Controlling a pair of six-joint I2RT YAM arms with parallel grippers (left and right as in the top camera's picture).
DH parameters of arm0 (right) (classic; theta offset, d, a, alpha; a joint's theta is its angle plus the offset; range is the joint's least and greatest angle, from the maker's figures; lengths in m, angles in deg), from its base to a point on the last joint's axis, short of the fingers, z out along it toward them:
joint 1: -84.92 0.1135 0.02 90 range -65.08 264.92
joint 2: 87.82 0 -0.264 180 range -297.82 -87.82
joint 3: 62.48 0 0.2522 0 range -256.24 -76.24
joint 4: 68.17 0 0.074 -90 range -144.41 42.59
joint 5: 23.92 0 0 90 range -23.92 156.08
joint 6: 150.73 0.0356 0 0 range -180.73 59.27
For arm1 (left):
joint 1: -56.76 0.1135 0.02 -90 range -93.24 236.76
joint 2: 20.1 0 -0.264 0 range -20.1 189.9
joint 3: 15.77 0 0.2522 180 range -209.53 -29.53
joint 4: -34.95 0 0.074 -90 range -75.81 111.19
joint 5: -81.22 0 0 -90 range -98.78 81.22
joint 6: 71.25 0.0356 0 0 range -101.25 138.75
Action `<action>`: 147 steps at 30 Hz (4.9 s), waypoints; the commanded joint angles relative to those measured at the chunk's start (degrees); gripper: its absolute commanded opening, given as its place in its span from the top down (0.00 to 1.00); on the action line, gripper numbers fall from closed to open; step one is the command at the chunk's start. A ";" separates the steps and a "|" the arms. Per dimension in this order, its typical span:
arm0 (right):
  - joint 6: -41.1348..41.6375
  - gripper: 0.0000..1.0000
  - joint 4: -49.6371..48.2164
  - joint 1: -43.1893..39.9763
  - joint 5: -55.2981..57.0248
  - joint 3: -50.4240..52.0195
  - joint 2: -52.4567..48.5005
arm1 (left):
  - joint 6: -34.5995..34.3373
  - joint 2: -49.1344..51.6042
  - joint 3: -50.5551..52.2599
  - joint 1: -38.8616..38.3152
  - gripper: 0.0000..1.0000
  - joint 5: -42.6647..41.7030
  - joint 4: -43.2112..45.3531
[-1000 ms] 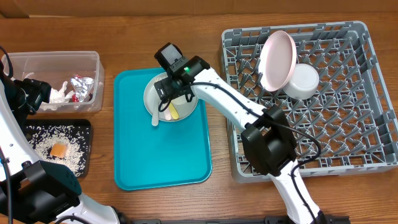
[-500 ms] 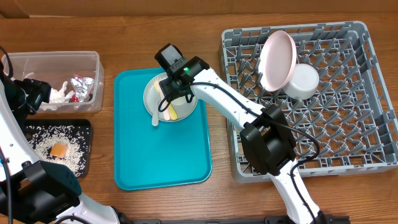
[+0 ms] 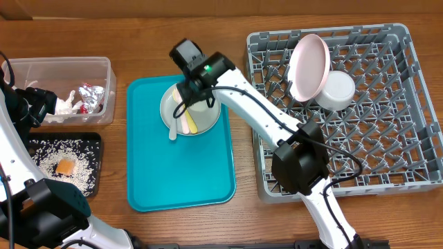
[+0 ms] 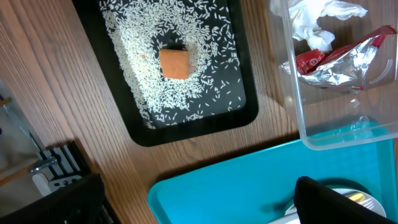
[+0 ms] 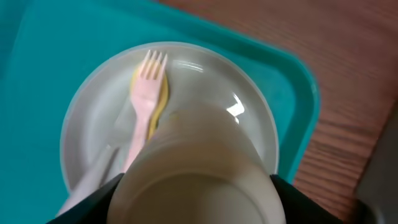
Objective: Sort waste into correct bins and load items into the dishwasher rack
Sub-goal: 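Grasp the white cup with the right gripper and lift it, then carry the cup to the rack's right side, set it upright, release, then move the right gripper back over the grey plate on the tray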
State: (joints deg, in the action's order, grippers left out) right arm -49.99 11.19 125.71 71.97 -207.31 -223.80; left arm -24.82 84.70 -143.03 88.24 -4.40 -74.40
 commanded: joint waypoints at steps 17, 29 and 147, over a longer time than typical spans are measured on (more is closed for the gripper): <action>1.95 0.48 15.69 -27.87 6.51 -12.37 19.87 | -0.79 -0.44 0.20 -0.15 0.00 0.92 0.07; 2.58 0.47 19.17 -49.92 4.57 -8.22 19.76 | -0.79 -0.44 0.20 -0.15 0.00 0.92 0.07; 4.33 0.39 -16.72 4.79 -3.76 17.92 -1.09 | -0.79 -0.44 0.20 -0.15 0.00 0.92 0.07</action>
State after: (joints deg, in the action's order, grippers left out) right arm -46.12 -4.96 130.74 66.97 -189.56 -224.24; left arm -24.82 84.70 -143.03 88.24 -4.20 -74.38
